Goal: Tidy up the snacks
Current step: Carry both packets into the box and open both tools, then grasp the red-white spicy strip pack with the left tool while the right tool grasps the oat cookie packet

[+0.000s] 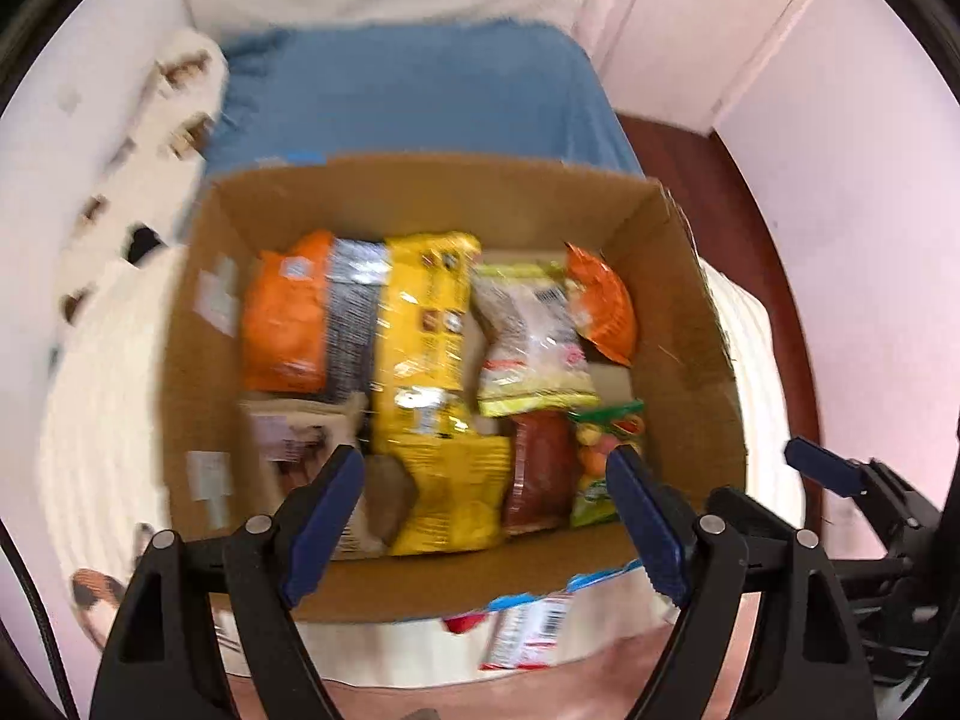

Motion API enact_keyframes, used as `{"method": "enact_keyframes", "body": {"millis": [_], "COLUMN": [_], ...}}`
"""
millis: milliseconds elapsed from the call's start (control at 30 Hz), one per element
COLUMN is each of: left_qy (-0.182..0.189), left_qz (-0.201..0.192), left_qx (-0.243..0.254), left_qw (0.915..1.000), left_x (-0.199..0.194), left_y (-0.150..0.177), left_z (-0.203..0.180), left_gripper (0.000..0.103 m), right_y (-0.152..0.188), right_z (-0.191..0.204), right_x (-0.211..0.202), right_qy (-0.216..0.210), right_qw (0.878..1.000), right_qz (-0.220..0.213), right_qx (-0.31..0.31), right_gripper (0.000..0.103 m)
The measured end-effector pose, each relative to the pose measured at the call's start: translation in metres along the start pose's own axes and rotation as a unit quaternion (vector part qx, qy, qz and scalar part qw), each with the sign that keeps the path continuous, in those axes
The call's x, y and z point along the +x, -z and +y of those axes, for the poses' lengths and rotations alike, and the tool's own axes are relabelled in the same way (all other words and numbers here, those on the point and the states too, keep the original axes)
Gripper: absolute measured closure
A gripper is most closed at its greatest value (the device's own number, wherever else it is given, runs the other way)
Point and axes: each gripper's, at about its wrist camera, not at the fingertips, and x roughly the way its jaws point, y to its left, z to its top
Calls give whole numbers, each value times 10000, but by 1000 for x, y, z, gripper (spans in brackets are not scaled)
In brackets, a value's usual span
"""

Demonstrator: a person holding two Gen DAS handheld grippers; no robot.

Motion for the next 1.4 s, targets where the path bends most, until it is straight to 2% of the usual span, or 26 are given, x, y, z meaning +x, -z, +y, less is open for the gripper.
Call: {"method": "enact_keyframes", "body": {"millis": [133,233,367,433,633,767,867,967,1100,1133,1267,1333,1400], "left_qy": [-244,-368,-685,-717,-639,-636,-617,-547,-566,-591,-595,-645,-686], "left_qz": [-520,-769,-1183,-1386,-1623,-1712,-1550,-1176,-594,-455,34,255,447], "left_qx": [47,95,143,69,10,42,30,-26,1,2,-37,-91,-111], "left_qw": [9983,9963,9905,9877,9847,9832,9860,9916,9966,9972,9982,9975,9966], "left_x": [-28,-45,-63,-75,-99,-108,-100,-74,-26,-13,32,52,66], "left_y": [25,42,65,78,103,120,135,151,171,175,187,195,201], "left_z": [2,3,3,5,1,-8,-13,-18,-27,-29,-33,-33,-32], "left_gripper": [21,21,21,21,21,21,21,21,21,21,21,21,21], "right_y": [18,31,49,58,81,95,110,126,152,159,183,194,200], "right_z": [9,17,25,29,37,32,14,-15,-69,-85,-124,-145,-159], "right_x": [-20,-36,-59,-71,-107,-123,-124,-112,-80,-65,-23,2,18], "right_qy": [116,163,217,275,272,75,-98,-85,200,311,573,543,538], "right_qw": [9993,9980,9956,9939,9887,9877,9890,9909,9923,9928,9905,9852,9826], "right_qz": [-336,-586,-871,-1027,-1447,-1557,-1469,-1250,-674,-396,203,508,602], "right_qx": [-115,-187,-252,-290,-279,-104,167,499,1017,1082,1237,1543,1670], "right_gripper": [13,13,13,13,13,13,13,13,13,13,13,13,13]}}
